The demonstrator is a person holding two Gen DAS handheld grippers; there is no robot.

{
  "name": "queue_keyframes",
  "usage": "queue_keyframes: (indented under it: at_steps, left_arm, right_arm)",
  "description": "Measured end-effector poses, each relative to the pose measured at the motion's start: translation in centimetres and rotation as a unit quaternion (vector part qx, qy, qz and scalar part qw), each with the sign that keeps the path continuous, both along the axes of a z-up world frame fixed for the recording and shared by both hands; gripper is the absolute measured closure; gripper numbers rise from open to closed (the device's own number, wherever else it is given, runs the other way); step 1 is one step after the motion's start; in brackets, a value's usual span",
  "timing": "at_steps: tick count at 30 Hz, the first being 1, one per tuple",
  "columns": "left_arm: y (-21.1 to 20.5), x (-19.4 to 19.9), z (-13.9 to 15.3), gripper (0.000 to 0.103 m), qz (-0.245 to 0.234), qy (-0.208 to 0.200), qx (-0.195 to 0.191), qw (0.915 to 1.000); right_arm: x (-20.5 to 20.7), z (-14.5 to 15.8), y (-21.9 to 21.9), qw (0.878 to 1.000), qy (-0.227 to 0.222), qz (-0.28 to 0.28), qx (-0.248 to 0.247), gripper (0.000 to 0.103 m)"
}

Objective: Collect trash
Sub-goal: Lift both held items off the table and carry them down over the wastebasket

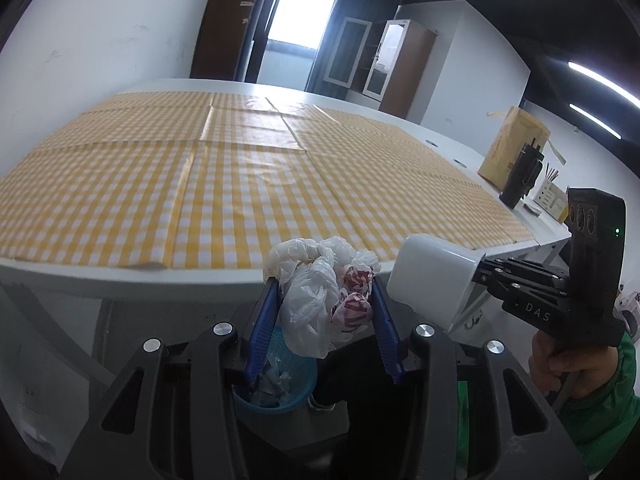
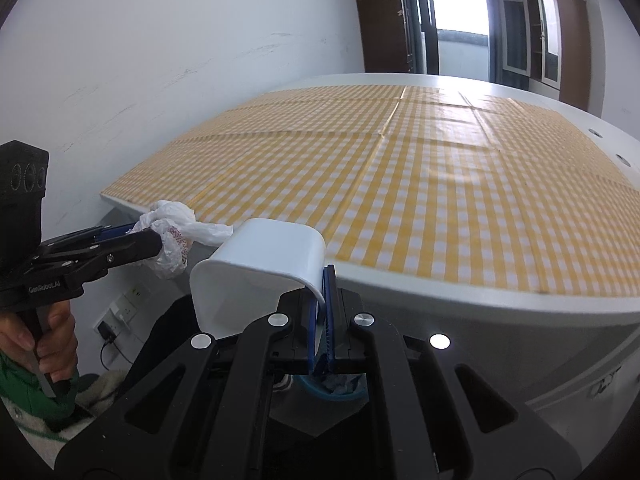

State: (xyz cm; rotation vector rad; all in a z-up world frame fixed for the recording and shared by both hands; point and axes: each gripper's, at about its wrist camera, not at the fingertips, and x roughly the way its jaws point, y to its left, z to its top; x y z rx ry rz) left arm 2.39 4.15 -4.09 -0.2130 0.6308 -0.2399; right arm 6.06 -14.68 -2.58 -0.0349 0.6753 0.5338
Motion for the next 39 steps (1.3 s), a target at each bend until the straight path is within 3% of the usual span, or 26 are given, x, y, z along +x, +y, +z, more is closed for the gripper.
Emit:
queue_keyframes:
  at_steps: [7, 15, 28, 35, 39]
  left_arm:
    - [0.0, -2.5, -2.2, 0.058, -0.006, 0.02, 0.014, 0.9997]
    - [0.5, -1.8, -7.0, 0.058, 0.003, 0.071, 0.014, 0.9974]
    - [1.6, 2.7, -14.8, 0.058, 0.01, 0.153, -0.004, 0.9881]
    - [3.1, 7.2, -19.4, 0.058, 0.04, 0.213, -0.03, 0.9757]
    - [3.8, 9.7, -21.8, 0.058, 0.055, 0.244, -0.045, 0.9673]
  right_arm:
    - [-3.3, -1.9, -0.2, 1.0, 0.018, 0.022, -0.002, 0.1]
    - [-2.9, -6.3, 0.4, 0.998, 0.051, 0.012, -0.03, 0.1]
    - [1.8, -17.0, 2.7, 0.986, 0.15, 0.008, -0.067, 0.1]
    - [6.2, -21.0, 3.3, 0.975, 0.214, -0.005, -0.056, 0.1]
    - [8.6, -23.2, 4.7, 0.971, 0.225, -0.005, -0.084, 0.1]
